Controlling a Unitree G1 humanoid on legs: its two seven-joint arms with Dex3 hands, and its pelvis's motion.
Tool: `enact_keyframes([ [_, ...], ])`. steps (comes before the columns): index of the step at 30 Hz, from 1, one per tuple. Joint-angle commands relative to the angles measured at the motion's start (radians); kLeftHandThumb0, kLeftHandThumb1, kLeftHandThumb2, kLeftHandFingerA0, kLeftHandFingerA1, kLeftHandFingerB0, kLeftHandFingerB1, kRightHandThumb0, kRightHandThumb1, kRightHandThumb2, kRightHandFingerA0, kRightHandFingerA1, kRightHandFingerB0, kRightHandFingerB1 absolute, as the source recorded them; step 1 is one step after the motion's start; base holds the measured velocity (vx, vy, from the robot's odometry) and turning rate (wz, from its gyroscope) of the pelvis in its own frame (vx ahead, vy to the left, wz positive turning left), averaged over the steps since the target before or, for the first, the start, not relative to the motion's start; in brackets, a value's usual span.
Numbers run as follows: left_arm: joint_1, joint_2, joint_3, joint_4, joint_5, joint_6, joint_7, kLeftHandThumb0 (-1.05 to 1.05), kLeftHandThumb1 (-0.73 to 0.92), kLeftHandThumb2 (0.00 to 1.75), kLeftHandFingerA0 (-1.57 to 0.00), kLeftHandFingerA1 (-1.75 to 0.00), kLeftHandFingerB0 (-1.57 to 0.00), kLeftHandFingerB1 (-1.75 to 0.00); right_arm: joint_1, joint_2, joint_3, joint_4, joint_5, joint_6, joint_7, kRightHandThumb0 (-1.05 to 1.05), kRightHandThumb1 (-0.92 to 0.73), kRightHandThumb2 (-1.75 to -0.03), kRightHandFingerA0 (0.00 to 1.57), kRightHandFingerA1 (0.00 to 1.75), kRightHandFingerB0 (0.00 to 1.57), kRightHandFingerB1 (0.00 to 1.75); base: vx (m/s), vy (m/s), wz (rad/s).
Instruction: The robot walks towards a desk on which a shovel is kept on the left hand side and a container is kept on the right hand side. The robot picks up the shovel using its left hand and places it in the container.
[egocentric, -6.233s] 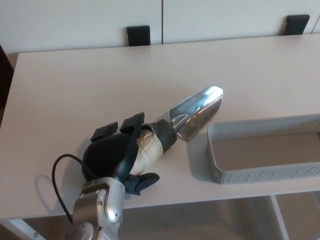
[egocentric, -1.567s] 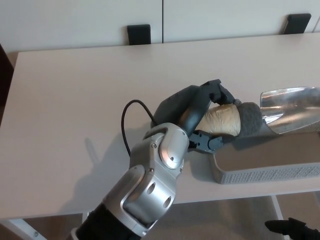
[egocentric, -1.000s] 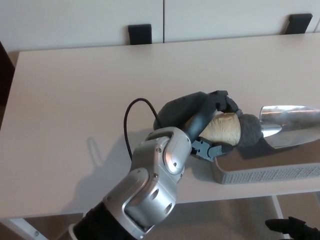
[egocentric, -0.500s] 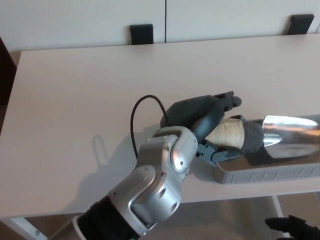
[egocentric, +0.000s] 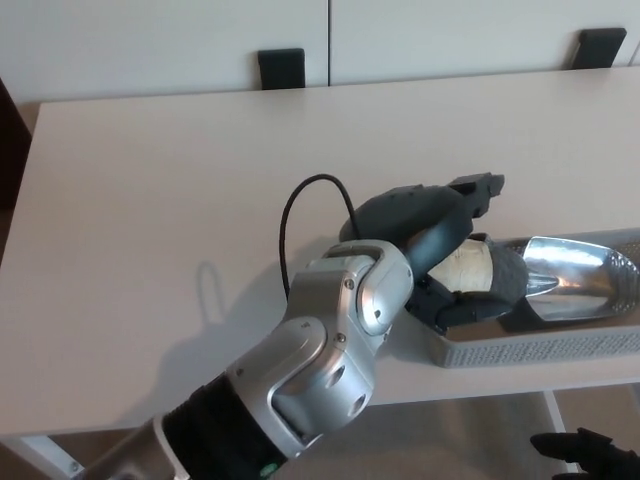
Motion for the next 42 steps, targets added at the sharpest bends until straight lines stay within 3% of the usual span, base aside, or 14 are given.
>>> enact_keyframes([
  [1,-0.024,-0.013,0.019,-0.028,-0.01,-0.02,-0.037,-1.03,0.76,0.63,0.0,-0.01,0.0,0.0,0.001,-0.015,-0.003,0.01,-0.002,-0.018,-0.004,-0.29,-0.66,-0.59,0.47,0.5,0.48,0.47,0.0,0.0,0.0],
  [13,-0.108,-0.005,0.145,-0.209,-0.023,-0.05,-0.051,-1.05,0.87,0.67,0.0,0.0,0.0,0.0,-0.003,-0.011,0.011,0.016,-0.016,-0.018,-0.019,-0.29,-0.65,-0.59,0.46,0.5,0.49,0.47,0.0,0.0,0.0],
  [14,-0.119,-0.01,0.193,-0.251,-0.046,-0.046,-0.054,-1.03,0.68,1.1,0.0,0.0,0.0,-0.01,-0.003,-0.011,0.012,0.015,-0.017,-0.012,-0.019,-0.3,-0.65,-0.59,0.46,0.5,0.49,0.47,0.0,0.0,0.0],
  [23,-0.06,0.186,0.56,-0.802,-0.169,0.017,-0.22,-0.94,0.66,1.03,0.0,-0.06,0.0,-0.05,0.021,-0.027,0.015,0.004,-0.022,-0.008,-0.011,-0.28,-0.65,-0.59,0.47,0.51,0.48,0.47,0.0,0.0,0.0],
  [28,0.411,0.225,0.919,-1.078,-0.394,-0.18,-0.326,-0.87,0.56,0.93,-0.1,-0.27,-0.11,-0.19,0.032,-0.033,0.008,0.024,-0.012,-0.009,-0.003,-0.3,-0.65,-0.59,0.45,0.48,0.49,0.46,0.0,0.0,0.0],
  [29,0.572,0.232,1.055,-1.078,-0.566,-0.28,-0.378,-0.38,0.24,0.89,0.0,-0.49,0.0,-0.48,0.038,-0.026,0.011,0.024,-0.011,-0.008,-0.005,-0.29,-0.65,-0.59,0.45,0.49,0.49,0.46,0.0,0.0,0.0],
  [30,0.573,0.233,1.047,-1.078,-0.566,-0.282,-0.371,-0.38,0.24,0.89,0.0,-0.49,0.0,-0.48,0.028,-0.03,0.007,0.03,-0.009,-0.008,-0.003,-0.29,-0.65,-0.59,0.45,0.49,0.49,0.46,0.0,0.0,0.0],
  [31,0.696,0.231,1.118,-1.078,-0.673,-0.338,-0.407,-0.77,0.57,0.58,-0.2,-0.3,-0.19,-0.29,0.031,-0.032,0.004,0.029,-0.004,-0.009,0.002,-0.27,-0.65,-0.59,0.45,0.48,0.48,0.46,0.0,0.0,0.0],
  [33,0.919,0.226,1.28,-1.078,-0.888,-0.376,-0.552,-0.35,0.26,0.87,0.0,-0.49,0.0,-0.47,0.033,-0.022,0.001,0.042,0.006,-0.015,0.002,-0.27,-0.66,-0.59,0.44,0.48,0.46,0.46,0.0,0.0,0.0],
  [37,1.266,0.129,1.474,-0.991,-1.094,-0.446,-0.816,-0.33,0.22,0.85,-0.06,-0.5,-0.06,-0.49,0.04,-0.017,0.002,0.066,0.01,-0.032,0.002,-0.29,-0.66,-0.59,0.43,0.47,0.45,0.46,0.0,0.0,0.0],
  [38,1.331,0.119,1.501,-0.936,-1.126,-0.471,-0.887,-0.69,0.52,0.57,-0.2,-0.29,-0.21,-0.28,0.039,-0.018,0.005,0.07,0.006,-0.026,0.001,-0.3,-0.66,-0.59,0.42,0.47,0.44,0.45,0.0,0.0,0.0],
  [40,1.447,0.125,1.552,-0.807,-1.153,-0.497,-1.046,-0.33,0.21,0.85,-0.06,-0.5,-0.06,-0.49,0.036,-0.02,0.004,0.07,0.002,-0.008,-0.005,-0.3,-0.66,-0.6,0.42,0.46,0.45,0.44,0.0,0.0,0.0],
  [41,1.487,0.142,1.566,-0.733,-1.142,-0.536,-1.12,-0.73,0.54,0.57,-0.2,-0.29,-0.22,-0.28,0.038,-0.023,0.001,0.075,0.004,-0.015,-0.006,-0.3,-0.66,-0.59,0.41,0.46,0.45,0.44,0.0,0.0,0.0],
  [42,1.509,0.157,1.576,-0.679,-1.135,-0.564,-1.165,-0.72,0.54,0.58,-0.23,-0.31,-0.24,-0.29,0.043,-0.025,0.002,0.074,0.0,-0.013,-0.009,-0.3,-0.66,-0.59,0.41,0.45,0.44,0.44,0.0,0.0,0.0],
])
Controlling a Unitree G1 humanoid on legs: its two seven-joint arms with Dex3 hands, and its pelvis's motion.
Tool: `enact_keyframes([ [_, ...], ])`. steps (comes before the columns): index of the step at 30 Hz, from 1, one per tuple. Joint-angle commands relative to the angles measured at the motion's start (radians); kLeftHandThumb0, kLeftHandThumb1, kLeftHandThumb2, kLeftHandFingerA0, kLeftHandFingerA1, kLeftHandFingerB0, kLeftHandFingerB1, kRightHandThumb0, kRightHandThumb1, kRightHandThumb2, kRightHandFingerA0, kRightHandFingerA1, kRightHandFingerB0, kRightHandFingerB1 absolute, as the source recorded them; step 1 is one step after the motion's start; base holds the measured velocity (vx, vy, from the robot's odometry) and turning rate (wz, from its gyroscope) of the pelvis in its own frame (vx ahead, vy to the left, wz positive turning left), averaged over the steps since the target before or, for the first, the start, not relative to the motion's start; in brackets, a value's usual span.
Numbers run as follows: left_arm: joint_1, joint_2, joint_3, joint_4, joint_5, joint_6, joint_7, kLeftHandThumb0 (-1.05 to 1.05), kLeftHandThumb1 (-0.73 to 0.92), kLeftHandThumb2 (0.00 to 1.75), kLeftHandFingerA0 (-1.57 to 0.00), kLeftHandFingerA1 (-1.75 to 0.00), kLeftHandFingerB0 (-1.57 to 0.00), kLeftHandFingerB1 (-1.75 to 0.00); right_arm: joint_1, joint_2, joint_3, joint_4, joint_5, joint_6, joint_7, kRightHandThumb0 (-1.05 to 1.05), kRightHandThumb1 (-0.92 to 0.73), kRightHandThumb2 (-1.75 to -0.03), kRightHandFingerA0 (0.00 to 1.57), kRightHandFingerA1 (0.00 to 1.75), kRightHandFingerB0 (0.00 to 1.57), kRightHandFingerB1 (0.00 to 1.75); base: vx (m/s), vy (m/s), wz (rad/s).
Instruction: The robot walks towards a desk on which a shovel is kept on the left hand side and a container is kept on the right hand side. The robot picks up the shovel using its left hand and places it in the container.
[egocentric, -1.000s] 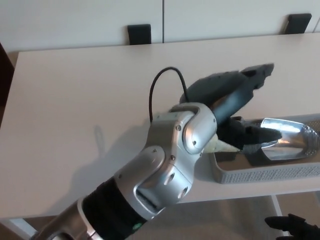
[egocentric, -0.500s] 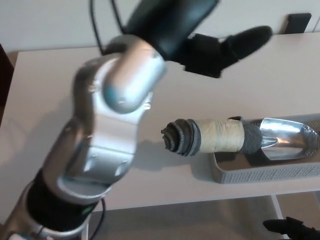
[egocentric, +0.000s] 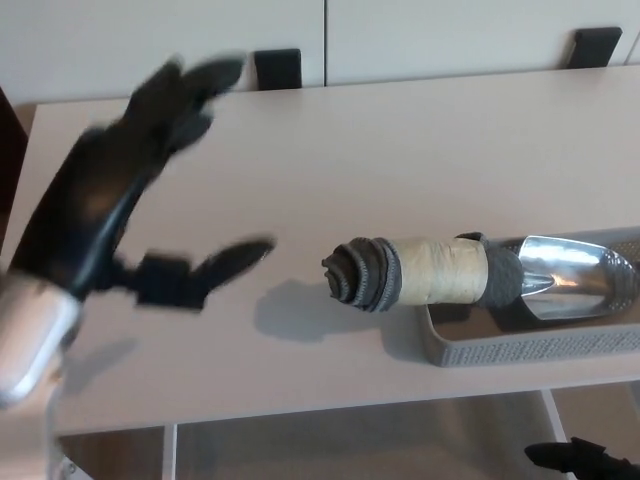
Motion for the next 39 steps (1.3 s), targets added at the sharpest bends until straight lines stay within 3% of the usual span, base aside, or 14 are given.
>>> enact_keyframes([
  [1,0.94,0.036,0.737,0.15,-0.842,-0.557,-0.979,-0.73,0.54,0.57,-0.25,-0.33,-0.26,-0.29,0.036,-0.021,-0.021,0.07,0.008,-0.013,-0.01,-0.3,-0.67,-0.59,0.41,0.46,0.44,0.44,0.0,0.0,0.0],
  [10,0.979,0.202,0.789,0.394,-0.784,-0.649,-1.115,-0.72,0.56,0.58,-0.31,-0.35,-0.27,-0.29,0.045,-0.027,-0.04,0.107,0.025,-0.034,-0.017,-0.31,-0.66,-0.6,0.42,0.48,0.44,0.45,0.0,0.0,0.0],
  [18,0.988,0.357,0.633,0.582,-0.719,-0.75,-1.115,-0.77,0.6,0.59,-0.37,-0.36,-0.29,-0.31,0.05,-0.029,-0.041,0.125,0.023,-0.045,-0.022,-0.31,-0.66,-0.59,0.42,0.47,0.44,0.44,0.0,0.0,0.0],
  [19,0.959,0.358,0.609,0.624,-0.693,-0.781,-1.115,-0.8,0.51,0.84,-0.31,-0.45,-0.23,-0.4,0.048,-0.029,-0.043,0.126,0.024,-0.041,-0.023,-0.31,-0.66,-0.6,0.43,0.47,0.44,0.44,0.0,0.0,0.0],
  [20,0.924,0.335,0.597,0.655,-0.662,-0.8,-1.115,-0.83,0.56,0.88,-0.31,-0.45,-0.22,-0.4,0.047,-0.028,-0.043,0.128,0.025,-0.036,-0.024,-0.3,-0.65,-0.59,0.45,0.48,0.46,0.44,0.0,0.0,0.0],
  [21,0.888,0.3,0.545,0.683,-0.612,-0.738,-1.063,-0.79,0.57,0.87,-0.27,-0.45,-0.2,-0.4,0.045,-0.028,-0.043,0.131,0.027,-0.034,-0.018,-0.3,-0.66,-0.59,0.44,0.47,0.45,0.43,0.0,0.0,0.0],
  [22,0.868,0.291,0.509,0.712,-0.585,-0.717,-1.025,-0.73,0.71,0.62,-0.32,-0.35,-0.24,-0.29,0.046,-0.028,-0.043,0.128,0.027,-0.033,-0.017,-0.3,-0.66,-0.59,0.44,0.47,0.45,0.43,0.0,0.0,0.0],
  [23,0.849,0.274,0.466,0.738,-0.543,-0.692,-0.955,-0.67,0.7,0.61,-0.3,-0.35,-0.24,-0.29,0.053,-0.026,-0.041,0.129,0.027,-0.037,-0.018,-0.3,-0.66,-0.59,0.43,0.46,0.45,0.44,0.0,0.0,0.0],
  [25,0.766,0.231,0.285,0.83,-0.304,-0.731,-0.588,-0.71,0.71,0.62,-0.31,-0.34,-0.23,-0.29,0.07,-0.02,-0.034,0.13,0.021,-0.049,-0.026,-0.3,-0.65,-0.59,0.42,0.46,0.45,0.44,0.0,0.0,0.0],
  [26,0.726,0.228,0.232,0.875,-0.235,-0.744,-0.493,-0.69,0.7,0.62,-0.29,-0.33,-0.21,-0.28,0.071,-0.019,-0.033,0.129,0.019,-0.049,-0.027,-0.31,-0.65,-0.6,0.41,0.46,0.45,0.44,0.0,0.0,0.0],
  [31,0.497,0.143,0.1,1.095,-0.09,-0.694,-0.183,-0.72,0.65,0.6,-0.21,-0.32,-0.19,-0.27,0.063,-0.012,-0.028,0.129,0.021,-0.058,-0.022,-0.3,-0.65,-0.58,0.43,0.5,0.45,0.46,0.0,0.0,0.0],
  [34,0.397,0.1,0.097,1.188,-0.095,-0.634,-0.091,-0.69,0.68,0.61,-0.19,-0.31,-0.2,-0.28,0.069,-0.012,-0.027,0.112,0.02,-0.05,-0.021,-0.32,-0.66,-0.6,0.42,0.48,0.43,0.45,0.0,0.0,0.0],
  [39,0.263,0.065,0.159,1.43,-0.143,-0.653,0.05,-0.68,0.71,0.61,-0.23,-0.35,-0.18,-0.29,0.06,-0.011,-0.029,0.104,0.027,-0.06,-0.014,-0.31,-0.65,-0.59,0.43,0.48,0.44,0.46,0.0,0.0,0.0],
])
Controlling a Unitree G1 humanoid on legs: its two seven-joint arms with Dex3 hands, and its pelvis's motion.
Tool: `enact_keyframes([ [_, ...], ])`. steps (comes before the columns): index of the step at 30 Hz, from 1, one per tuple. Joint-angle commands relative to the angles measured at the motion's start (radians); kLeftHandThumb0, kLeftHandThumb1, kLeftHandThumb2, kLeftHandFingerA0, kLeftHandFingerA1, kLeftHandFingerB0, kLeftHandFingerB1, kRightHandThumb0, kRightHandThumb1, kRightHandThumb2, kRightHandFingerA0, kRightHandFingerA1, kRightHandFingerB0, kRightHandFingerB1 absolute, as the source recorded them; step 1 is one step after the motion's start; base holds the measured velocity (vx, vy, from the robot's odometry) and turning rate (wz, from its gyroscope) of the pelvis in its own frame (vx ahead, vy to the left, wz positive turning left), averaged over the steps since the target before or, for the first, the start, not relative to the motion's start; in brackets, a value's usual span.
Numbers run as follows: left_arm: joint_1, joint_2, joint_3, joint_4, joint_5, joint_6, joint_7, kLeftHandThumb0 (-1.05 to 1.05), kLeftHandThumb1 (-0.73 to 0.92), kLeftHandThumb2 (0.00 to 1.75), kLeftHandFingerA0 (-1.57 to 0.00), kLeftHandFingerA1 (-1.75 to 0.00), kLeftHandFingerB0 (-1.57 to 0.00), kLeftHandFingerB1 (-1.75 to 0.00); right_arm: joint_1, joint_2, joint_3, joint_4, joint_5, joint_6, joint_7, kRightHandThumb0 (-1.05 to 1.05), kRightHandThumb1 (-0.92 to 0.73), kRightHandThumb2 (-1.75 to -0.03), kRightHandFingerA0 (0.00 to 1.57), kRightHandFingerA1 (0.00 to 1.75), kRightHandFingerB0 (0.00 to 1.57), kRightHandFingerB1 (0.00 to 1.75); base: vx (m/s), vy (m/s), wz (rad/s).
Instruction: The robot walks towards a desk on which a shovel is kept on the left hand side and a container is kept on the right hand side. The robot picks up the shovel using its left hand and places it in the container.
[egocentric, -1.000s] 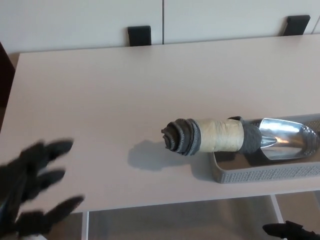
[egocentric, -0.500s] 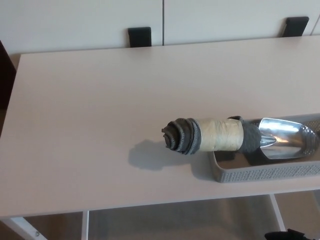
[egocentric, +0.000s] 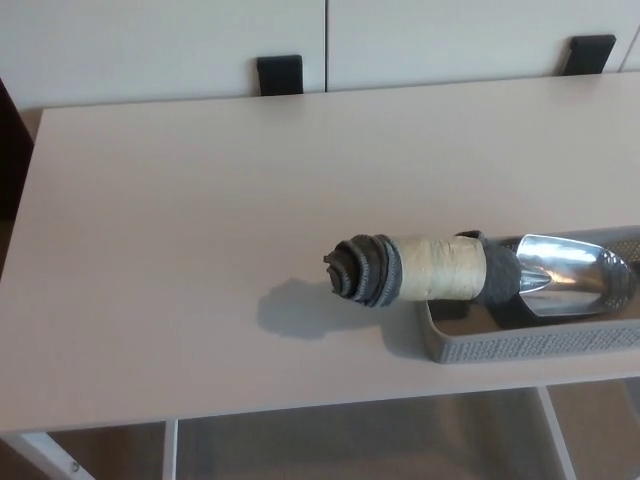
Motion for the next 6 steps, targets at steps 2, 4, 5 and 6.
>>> enact_keyframes([
  [2,-0.302,-0.027,-0.084,0.627,0.114,-0.457,0.422,-0.64,0.7,0.6,-0.24,-0.35,-0.21,-0.29,0.009,-0.021,-0.031,0.009,0.021,-0.046,-0.011,-0.33,-0.66,-0.59,0.43,0.47,0.43,0.45,0.0,0.0,0.0],
  [4,-0.307,-0.003,-0.098,0.646,0.133,-0.505,0.452,-0.68,0.69,0.6,-0.25,-0.37,-0.23,-0.3,0.011,-0.026,-0.034,-0.017,0.028,-0.039,0.002,-0.33,-0.67,-0.59,0.42,0.46,0.41,0.44,0.0,0.0,0.0],
  [5,-0.311,0.003,-0.099,0.657,0.131,-0.519,0.455,-0.68,0.69,0.6,-0.25,-0.37,-0.23,-0.3,0.012,-0.028,-0.035,-0.019,0.031,-0.047,0.008,-0.33,-0.67,-0.59,0.42,0.46,0.41,0.44,0.0,0.0,0.0],
  [6,-0.306,0.009,-0.094,0.658,0.124,-0.537,0.449,-0.68,0.69,0.6,-0.24,-0.36,-0.23,-0.29,0.017,-0.028,-0.034,-0.029,0.028,-0.042,0.005,-0.32,-0.66,-0.59,0.42,0.46,0.41,0.44,0.0,0.0,0.0],
])
